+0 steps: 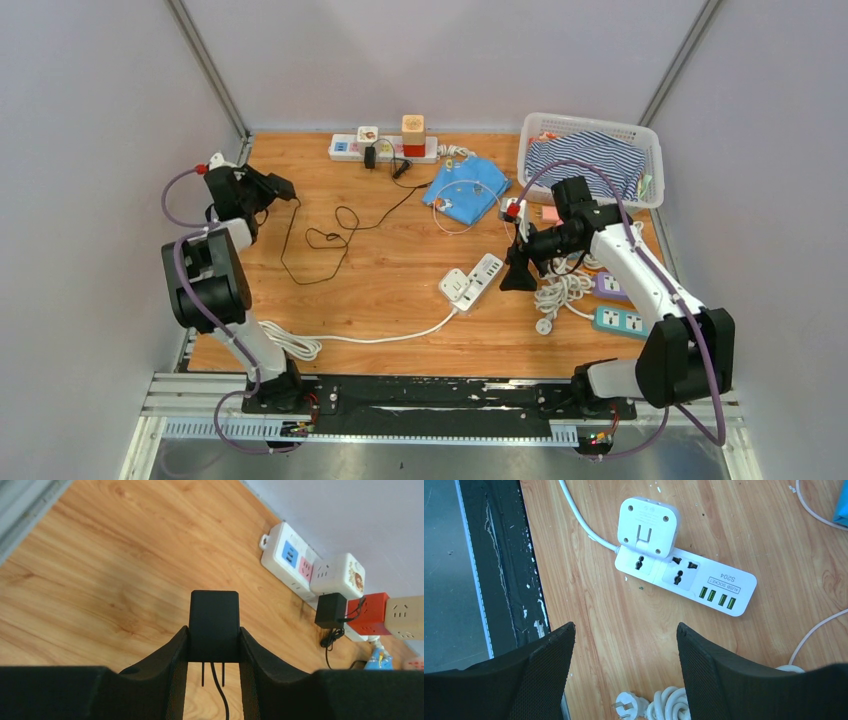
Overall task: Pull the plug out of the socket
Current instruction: Place the plug at the center of the board.
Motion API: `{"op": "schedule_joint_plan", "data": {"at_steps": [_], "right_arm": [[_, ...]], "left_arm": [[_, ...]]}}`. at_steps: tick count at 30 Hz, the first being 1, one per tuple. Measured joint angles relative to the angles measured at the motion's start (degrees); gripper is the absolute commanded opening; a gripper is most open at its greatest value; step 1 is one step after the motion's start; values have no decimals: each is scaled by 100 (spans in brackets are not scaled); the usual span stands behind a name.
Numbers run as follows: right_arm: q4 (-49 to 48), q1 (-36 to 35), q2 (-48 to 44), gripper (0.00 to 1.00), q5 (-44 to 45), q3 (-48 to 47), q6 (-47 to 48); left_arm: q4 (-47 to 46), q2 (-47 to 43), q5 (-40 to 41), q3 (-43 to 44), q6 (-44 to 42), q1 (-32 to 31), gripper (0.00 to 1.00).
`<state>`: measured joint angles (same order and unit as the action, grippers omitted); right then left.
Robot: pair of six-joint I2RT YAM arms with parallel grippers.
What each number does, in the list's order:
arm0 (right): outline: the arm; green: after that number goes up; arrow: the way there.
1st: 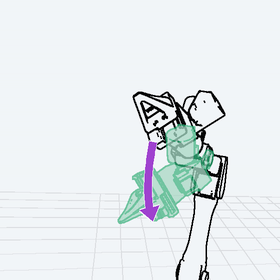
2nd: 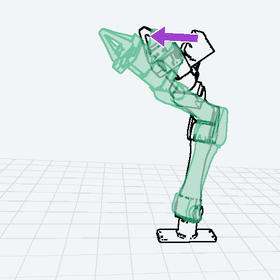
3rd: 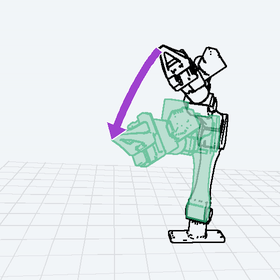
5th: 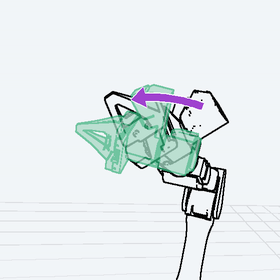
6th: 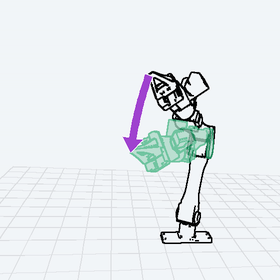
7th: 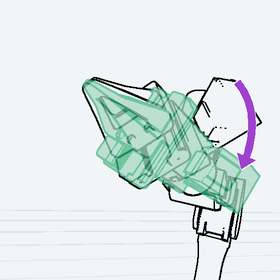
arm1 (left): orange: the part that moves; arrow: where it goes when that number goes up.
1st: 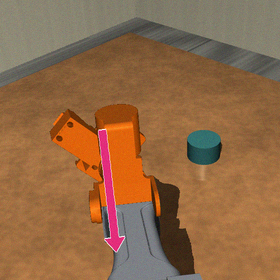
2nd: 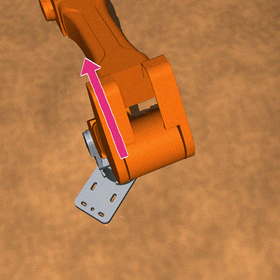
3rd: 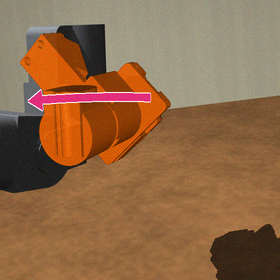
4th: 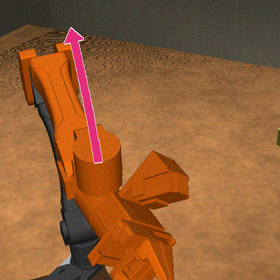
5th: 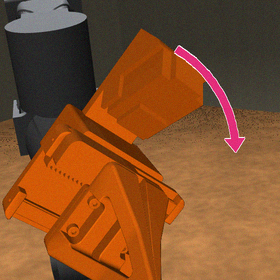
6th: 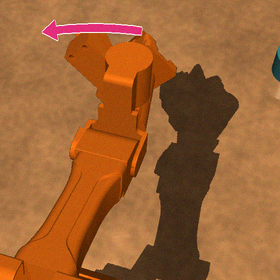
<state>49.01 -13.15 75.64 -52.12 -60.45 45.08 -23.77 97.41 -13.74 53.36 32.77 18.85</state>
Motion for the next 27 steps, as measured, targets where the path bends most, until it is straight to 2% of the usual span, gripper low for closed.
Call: {"op": "schedule_joint_plan", "data": {"at_steps": [4, 7, 9, 11, 12, 13, 14, 19, 27], "right_arm": [[15, 0, 48, 75, 28, 0, 15], [24, 0, 55, 75, 35, 0, 28], [26, 0, 61, 75, 37, 0, 35], [26, 0, 74, 75, 44, 0, 37], [28, -2, 76, 75, 57, 0, 37], [28, 0, 76, 75, 72, 0, 37], [31, -2, 76, 75, 79, 0, 37], [31, -2, 76, 75, 111, 0, 39], [33, -2, 76, 75, 118, 0, 42]], "left_arm": [[-195, 595, -496, 127, 315, 219, 30], [-282, 925, -782, 247, 498, 326, 43], [-326, 1078, -922, 293, 612, 402, 55], [-365, 1147, -1019, 297, 713, 479, 71], [-378, 1156, -1045, 299, 765, 514, 81], [-389, 1156, -1060, 299, 769, 535, 96], [-422, 1154, -1062, 299, 824, 551, 99], [-463, 953, -914, 267, 957, 577, 100], [-498, -361, -240, -334, 986, 590, 100]]}}
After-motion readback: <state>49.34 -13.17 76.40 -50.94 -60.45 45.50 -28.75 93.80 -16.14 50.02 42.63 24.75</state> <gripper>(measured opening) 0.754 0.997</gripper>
